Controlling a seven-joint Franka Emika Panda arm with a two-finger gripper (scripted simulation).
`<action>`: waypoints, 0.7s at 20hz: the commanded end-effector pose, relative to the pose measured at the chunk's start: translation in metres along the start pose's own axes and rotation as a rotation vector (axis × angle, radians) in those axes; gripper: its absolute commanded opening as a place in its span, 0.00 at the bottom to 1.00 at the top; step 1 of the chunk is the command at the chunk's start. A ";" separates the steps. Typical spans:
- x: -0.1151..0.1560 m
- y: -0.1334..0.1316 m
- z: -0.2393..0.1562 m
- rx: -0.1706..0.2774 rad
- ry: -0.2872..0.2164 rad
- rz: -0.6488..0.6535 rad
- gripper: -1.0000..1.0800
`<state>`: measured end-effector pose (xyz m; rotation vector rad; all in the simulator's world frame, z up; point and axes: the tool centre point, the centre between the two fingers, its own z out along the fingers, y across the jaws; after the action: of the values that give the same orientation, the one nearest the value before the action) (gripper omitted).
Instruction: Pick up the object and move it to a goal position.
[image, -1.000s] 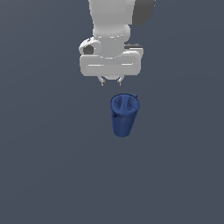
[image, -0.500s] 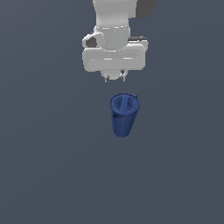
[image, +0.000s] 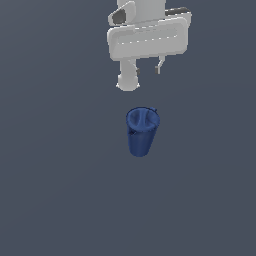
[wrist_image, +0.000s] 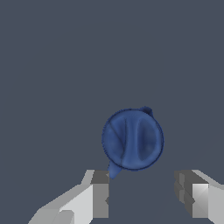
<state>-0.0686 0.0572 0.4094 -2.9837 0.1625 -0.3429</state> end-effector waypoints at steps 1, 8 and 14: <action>-0.004 -0.019 -0.017 0.021 0.041 0.022 0.62; -0.023 -0.070 -0.057 0.060 0.149 0.083 0.62; -0.043 -0.111 -0.076 0.069 0.230 0.134 0.62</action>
<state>-0.1128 0.1524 0.4853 -2.8501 0.3425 -0.6336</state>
